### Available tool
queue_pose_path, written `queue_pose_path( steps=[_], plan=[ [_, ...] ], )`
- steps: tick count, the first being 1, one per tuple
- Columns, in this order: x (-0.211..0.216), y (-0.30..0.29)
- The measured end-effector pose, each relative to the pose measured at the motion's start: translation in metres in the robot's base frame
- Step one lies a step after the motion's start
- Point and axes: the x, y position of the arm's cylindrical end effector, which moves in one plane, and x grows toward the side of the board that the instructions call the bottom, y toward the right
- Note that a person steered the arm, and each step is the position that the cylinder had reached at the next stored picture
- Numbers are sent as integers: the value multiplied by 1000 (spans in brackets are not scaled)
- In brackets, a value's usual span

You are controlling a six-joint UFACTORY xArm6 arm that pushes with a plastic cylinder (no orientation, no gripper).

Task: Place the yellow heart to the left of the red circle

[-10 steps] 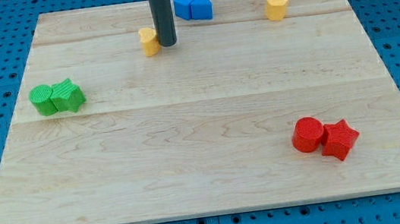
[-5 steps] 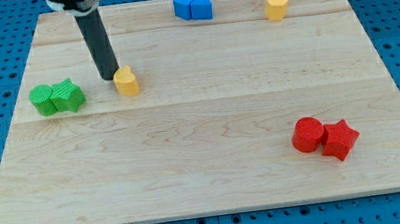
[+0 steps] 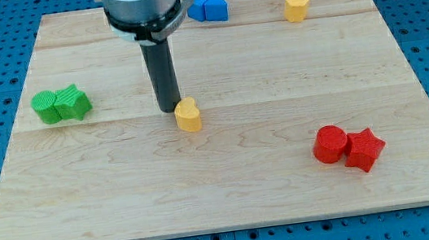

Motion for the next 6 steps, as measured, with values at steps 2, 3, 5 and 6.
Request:
queue_pose_path(
  steps=[2,3,5,6],
  plan=[
    [33,35],
    [55,53],
    [79,116],
    [79,144]
  ],
)
